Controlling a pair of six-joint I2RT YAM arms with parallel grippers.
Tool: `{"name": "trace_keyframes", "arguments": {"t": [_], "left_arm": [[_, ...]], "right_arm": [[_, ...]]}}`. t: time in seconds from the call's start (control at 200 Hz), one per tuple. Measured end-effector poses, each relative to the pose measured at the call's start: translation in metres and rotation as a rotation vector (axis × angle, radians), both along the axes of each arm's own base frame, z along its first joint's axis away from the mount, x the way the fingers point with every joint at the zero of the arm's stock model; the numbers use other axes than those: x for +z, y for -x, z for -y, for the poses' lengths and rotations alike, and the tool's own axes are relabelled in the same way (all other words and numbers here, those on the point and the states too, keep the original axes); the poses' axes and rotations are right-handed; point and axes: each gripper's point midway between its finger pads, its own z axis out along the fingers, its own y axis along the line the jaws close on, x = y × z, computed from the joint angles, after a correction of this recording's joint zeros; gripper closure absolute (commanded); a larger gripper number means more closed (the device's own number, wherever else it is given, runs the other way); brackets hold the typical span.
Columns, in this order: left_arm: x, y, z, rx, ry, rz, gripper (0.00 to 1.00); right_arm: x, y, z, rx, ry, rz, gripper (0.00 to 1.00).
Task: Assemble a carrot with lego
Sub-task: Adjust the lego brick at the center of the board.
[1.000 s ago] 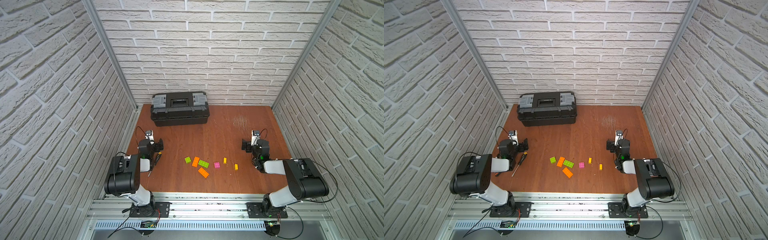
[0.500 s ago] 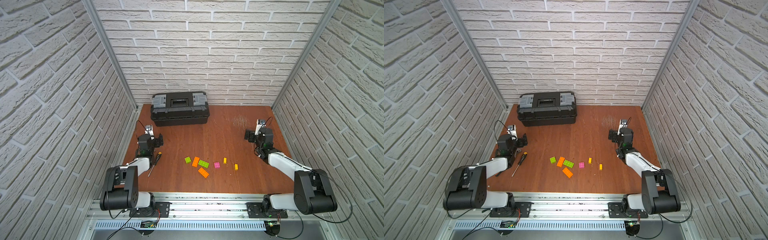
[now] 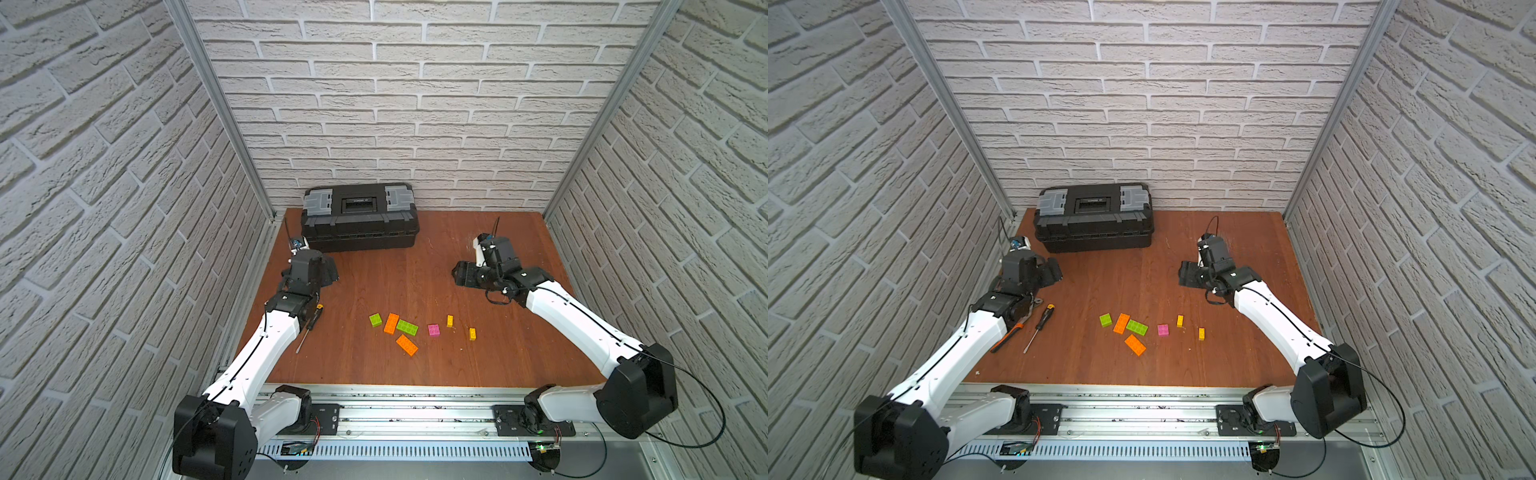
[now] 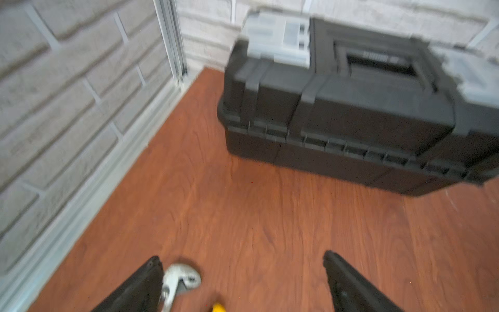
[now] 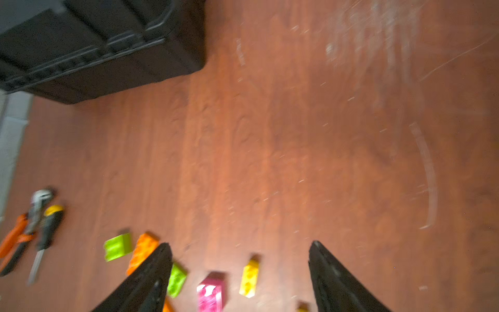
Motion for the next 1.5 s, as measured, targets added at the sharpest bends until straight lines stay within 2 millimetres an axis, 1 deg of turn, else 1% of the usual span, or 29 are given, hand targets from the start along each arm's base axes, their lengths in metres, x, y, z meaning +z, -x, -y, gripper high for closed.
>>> {"name": "trace_keyframes", "arguments": {"t": [0.035, 0.105, 0.165, 0.21, 0.285, 0.35, 0.395, 0.46, 0.525, 0.615, 0.805, 0.965, 1.055, 1.24, 1.41, 1.5], "left_arm": [[-0.011, 0.008, 0.002, 0.015, 0.020, -0.043, 0.07], [-0.029, 0.025, 0.002, 0.048, 0.060, -0.105, 0.07], [-0.042, 0.044, 0.001, 0.077, 0.105, -0.143, 0.07], [-0.048, 0.057, 0.000, 0.092, 0.137, -0.156, 0.07], [-0.048, 0.074, 0.000, 0.107, 0.189, -0.163, 0.07], [-0.043, 0.082, 0.001, 0.110, 0.226, -0.157, 0.07], [-0.041, 0.086, 0.002, 0.108, 0.246, -0.157, 0.06], [-0.041, 0.093, 0.004, 0.108, 0.265, -0.172, 0.06], [-0.043, 0.100, 0.004, 0.114, 0.284, -0.191, 0.06], [-0.047, 0.108, 0.005, 0.123, 0.310, -0.201, 0.05], [-0.062, 0.126, 0.005, 0.141, 0.363, -0.213, 0.04], [-0.058, 0.129, 0.005, 0.139, 0.387, -0.194, 0.03], [-0.058, 0.131, 0.006, 0.138, 0.393, -0.197, 0.02], [-0.061, 0.132, 0.009, 0.130, 0.400, -0.217, 0.02], [-0.066, 0.132, 0.013, 0.123, 0.408, -0.247, 0.02], [-0.069, 0.132, 0.015, 0.119, 0.410, -0.268, 0.02]], "right_arm": [[-0.001, 0.009, -0.019, 0.016, -0.035, -0.022, 0.23], [-0.007, 0.026, -0.048, 0.034, -0.072, -0.063, 0.22], [-0.018, 0.040, -0.072, 0.057, -0.083, -0.111, 0.20], [-0.029, 0.048, -0.089, 0.081, -0.071, -0.151, 0.18], [-0.049, 0.055, -0.119, 0.131, -0.030, -0.218, 0.17], [-0.064, 0.058, -0.142, 0.176, -0.003, -0.255, 0.18], [-0.072, 0.059, -0.156, 0.203, 0.007, -0.275, 0.20], [-0.082, 0.061, -0.169, 0.227, 0.013, -0.301, 0.22], [-0.088, 0.063, -0.176, 0.235, 0.015, -0.319, 0.23], [-0.091, 0.064, -0.185, 0.236, -0.004, -0.338, 0.24], [-0.099, 0.066, -0.196, 0.219, -0.057, -0.378, 0.25], [-0.103, 0.068, -0.204, 0.215, -0.110, -0.401, 0.25], [-0.109, 0.069, -0.210, 0.217, -0.131, -0.416, 0.25], [-0.130, 0.076, -0.208, 0.208, -0.125, -0.470, 0.24], [-0.135, 0.078, -0.207, 0.204, -0.128, -0.485, 0.22], [-0.139, 0.078, -0.203, 0.197, -0.127, -0.491, 0.19]]}}
